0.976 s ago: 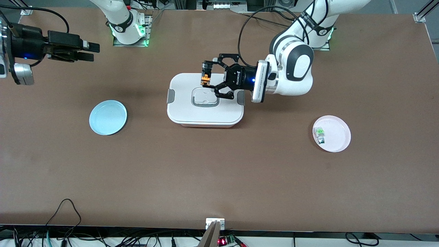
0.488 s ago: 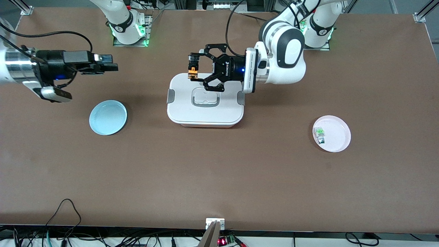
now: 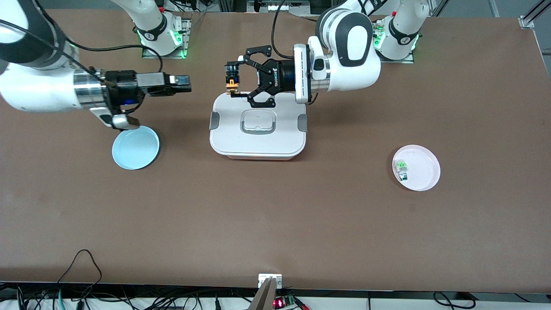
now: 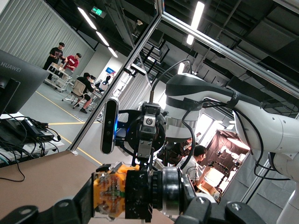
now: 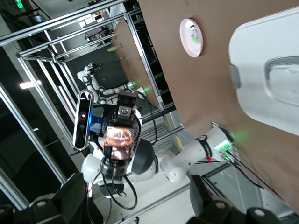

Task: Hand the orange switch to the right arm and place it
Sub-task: 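Grasp the orange switch with the right gripper beside the left gripper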

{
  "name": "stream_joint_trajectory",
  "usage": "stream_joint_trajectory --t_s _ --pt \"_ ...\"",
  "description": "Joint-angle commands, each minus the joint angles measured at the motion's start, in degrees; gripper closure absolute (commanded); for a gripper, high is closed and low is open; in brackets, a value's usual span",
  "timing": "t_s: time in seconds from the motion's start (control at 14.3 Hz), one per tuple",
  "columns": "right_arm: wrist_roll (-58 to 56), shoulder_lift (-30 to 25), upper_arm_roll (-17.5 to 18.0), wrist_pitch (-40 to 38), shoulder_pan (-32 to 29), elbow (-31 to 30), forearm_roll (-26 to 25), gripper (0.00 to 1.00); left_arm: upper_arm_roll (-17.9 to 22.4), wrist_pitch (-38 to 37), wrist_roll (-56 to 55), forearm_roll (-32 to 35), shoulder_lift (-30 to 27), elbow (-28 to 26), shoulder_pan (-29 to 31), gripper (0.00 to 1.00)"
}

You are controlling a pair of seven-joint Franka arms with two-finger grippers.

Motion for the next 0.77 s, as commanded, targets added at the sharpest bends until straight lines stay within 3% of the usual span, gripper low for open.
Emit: stream_joint_trajectory --t_s 0.0,0.7 --pt "0.58 -1.71 2.99 3.84 -0.07 -2.36 4.30 0.00 -0.35 0.94 0.80 1.14 -0.52 0.45 0.08 1.00" --pt "1.64 -0.75 10.38 10.88 0.28 -5.35 16.00 0.00 -0.61 0.94 2.47 0.52 -0.43 0.45 0.17 1.00"
